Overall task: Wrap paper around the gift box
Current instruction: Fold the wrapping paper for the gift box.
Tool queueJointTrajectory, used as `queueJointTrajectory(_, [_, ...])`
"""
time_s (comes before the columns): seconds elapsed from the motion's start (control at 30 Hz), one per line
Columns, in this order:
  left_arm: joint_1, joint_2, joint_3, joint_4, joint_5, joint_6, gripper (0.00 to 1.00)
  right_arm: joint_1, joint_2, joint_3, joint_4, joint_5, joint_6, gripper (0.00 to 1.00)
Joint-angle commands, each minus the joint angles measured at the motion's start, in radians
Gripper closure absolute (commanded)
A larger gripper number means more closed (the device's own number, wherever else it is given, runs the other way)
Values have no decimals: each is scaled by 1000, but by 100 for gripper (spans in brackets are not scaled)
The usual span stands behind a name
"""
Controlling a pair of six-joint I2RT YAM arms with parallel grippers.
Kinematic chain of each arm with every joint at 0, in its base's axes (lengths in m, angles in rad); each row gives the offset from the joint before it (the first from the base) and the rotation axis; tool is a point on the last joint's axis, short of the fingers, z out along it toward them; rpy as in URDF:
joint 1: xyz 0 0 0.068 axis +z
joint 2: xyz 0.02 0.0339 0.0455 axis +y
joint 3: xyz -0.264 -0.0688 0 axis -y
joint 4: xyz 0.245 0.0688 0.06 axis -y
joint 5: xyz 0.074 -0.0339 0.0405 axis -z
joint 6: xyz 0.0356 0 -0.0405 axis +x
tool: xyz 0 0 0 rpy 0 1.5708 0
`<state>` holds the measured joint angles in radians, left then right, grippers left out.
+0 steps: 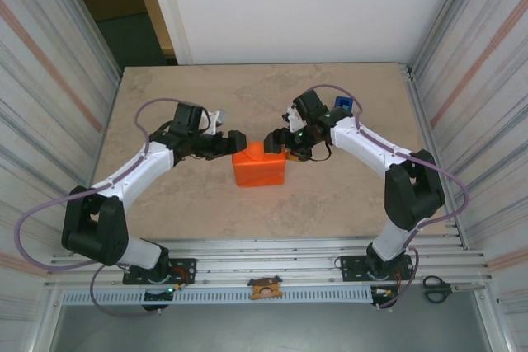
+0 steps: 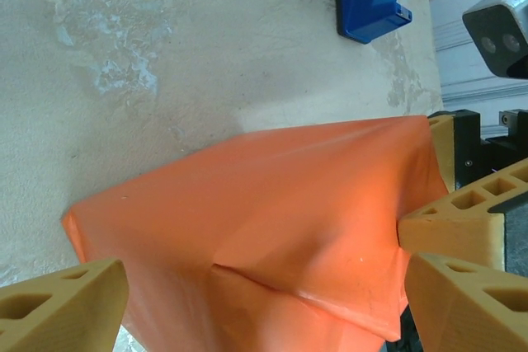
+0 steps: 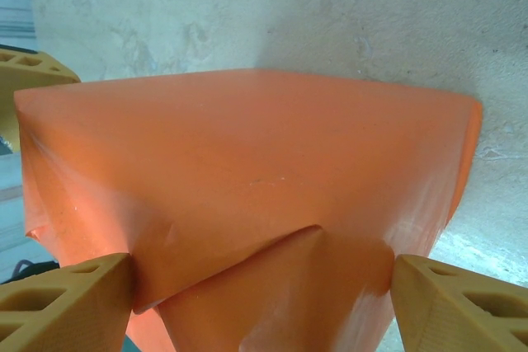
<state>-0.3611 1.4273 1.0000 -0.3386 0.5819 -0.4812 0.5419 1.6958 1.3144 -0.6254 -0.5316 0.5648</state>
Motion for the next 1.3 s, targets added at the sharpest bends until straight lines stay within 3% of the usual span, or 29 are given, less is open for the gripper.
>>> queueJointTrajectory(0.0, [1, 17, -5, 10, 10, -23, 13, -1, 34, -27, -39, 15, -32, 22])
queueJointTrajectory(0.57, [-24, 85, -28, -54, 19, 114, 23, -5, 29, 35, -39, -5, -32, 19])
queueJointTrajectory(0.7, [-24, 94, -26, -55, 24, 125, 24, -17, 2, 88, -37, 11, -35, 10])
queueJointTrajectory(0.8, [-24, 93, -24, -57, 18, 128, 24, -51, -58, 108, -21, 66, -33, 1])
queueJointTrajectory(0.97, [-26, 90, -26, -53, 17, 133, 24, -172, -211, 16, 108, 168, -6, 2])
queueJointTrajectory(1.1, [-26, 87, -23, -49, 22, 130, 24, -229, -244, -34, 177, -33, 22, 2])
queueJointTrajectory(1.27, [-26, 91, -11, -39, 29, 115, 24, -149, -182, -1, -30, 4, -73, 2])
